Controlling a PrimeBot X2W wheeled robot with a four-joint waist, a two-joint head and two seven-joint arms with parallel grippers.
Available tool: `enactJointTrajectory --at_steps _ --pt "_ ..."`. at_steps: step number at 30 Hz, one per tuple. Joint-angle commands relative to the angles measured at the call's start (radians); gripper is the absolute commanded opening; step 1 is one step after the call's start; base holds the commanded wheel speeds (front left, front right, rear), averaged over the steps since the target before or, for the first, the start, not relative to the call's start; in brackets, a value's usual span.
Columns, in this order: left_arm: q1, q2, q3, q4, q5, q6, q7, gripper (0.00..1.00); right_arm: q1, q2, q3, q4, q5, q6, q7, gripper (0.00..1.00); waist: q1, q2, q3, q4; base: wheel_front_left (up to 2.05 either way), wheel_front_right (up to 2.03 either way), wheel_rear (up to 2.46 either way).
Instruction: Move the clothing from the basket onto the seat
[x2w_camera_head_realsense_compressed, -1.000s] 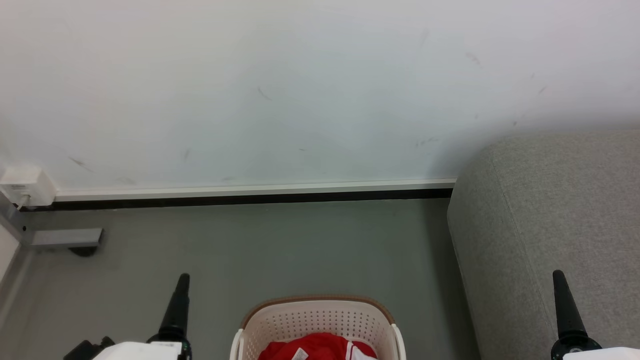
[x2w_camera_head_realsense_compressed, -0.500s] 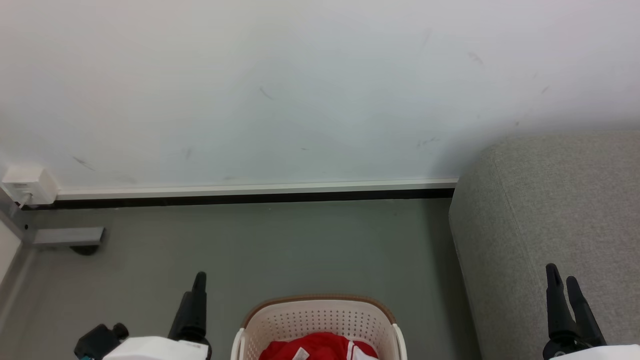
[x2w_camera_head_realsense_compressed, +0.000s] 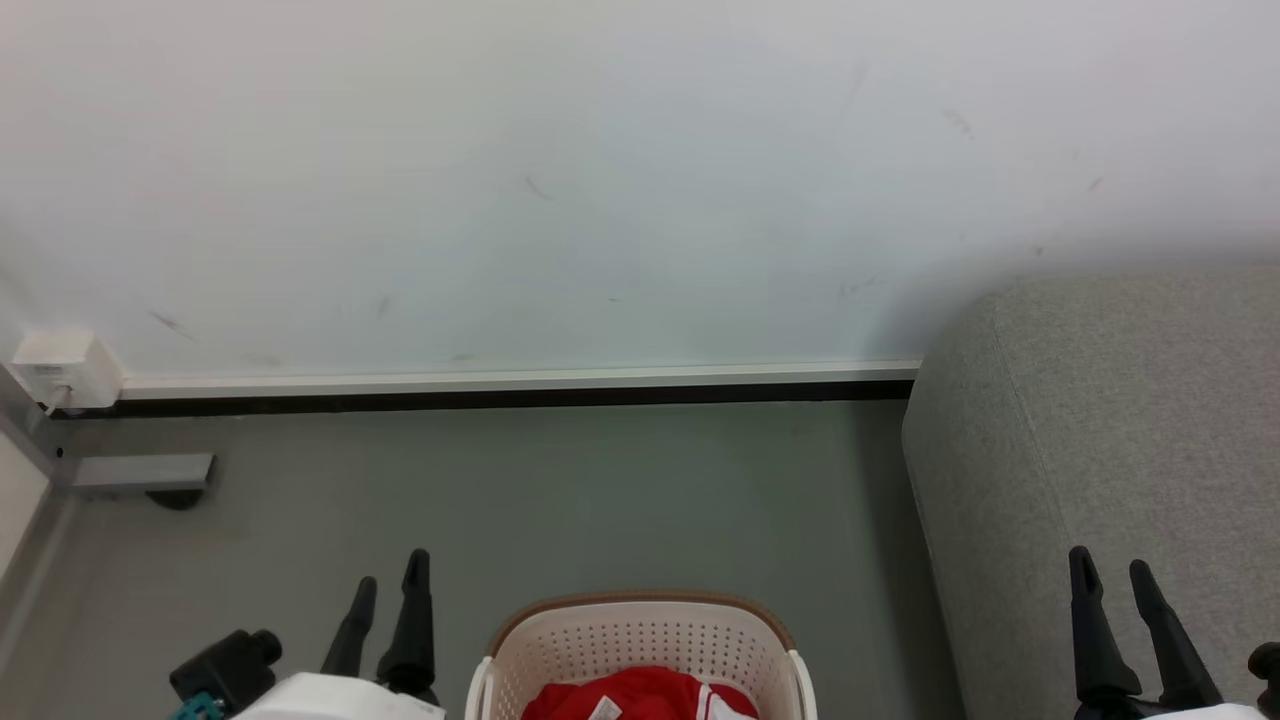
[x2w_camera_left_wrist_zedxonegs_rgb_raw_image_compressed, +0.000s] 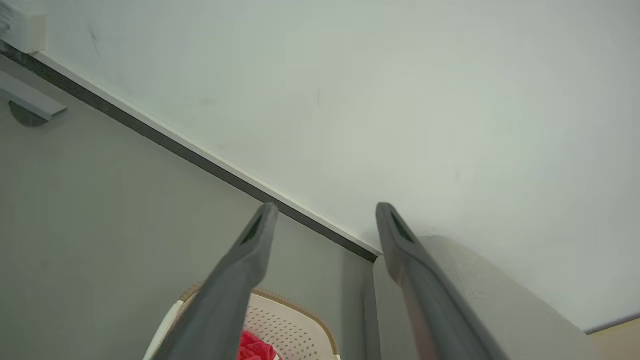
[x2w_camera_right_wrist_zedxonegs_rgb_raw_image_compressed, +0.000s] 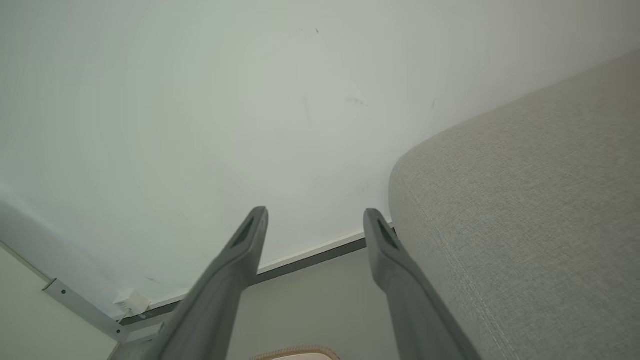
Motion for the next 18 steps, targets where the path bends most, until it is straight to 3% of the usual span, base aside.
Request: enactJointTrajectory --at_steps 1,18 --pt "-0.015 0.017 -0.005 -0.006 0.054 0.002 -0.008 1.0 0.003 -0.008 0.003 -0.001 -0.039 -0.001 -0.009 1.0 0.0 0.0 0.0 0.001 0.0 0.0 0.0" --pt "0.015 0.024 -0.015 -0.019 0.296 0.004 -0.053 1.0 0.008 0.0 0.001 0.023 -0.235 -0.002 -0.053 1.0 0.0 0.0 -0.004 0.01 0.0 0.0 0.0"
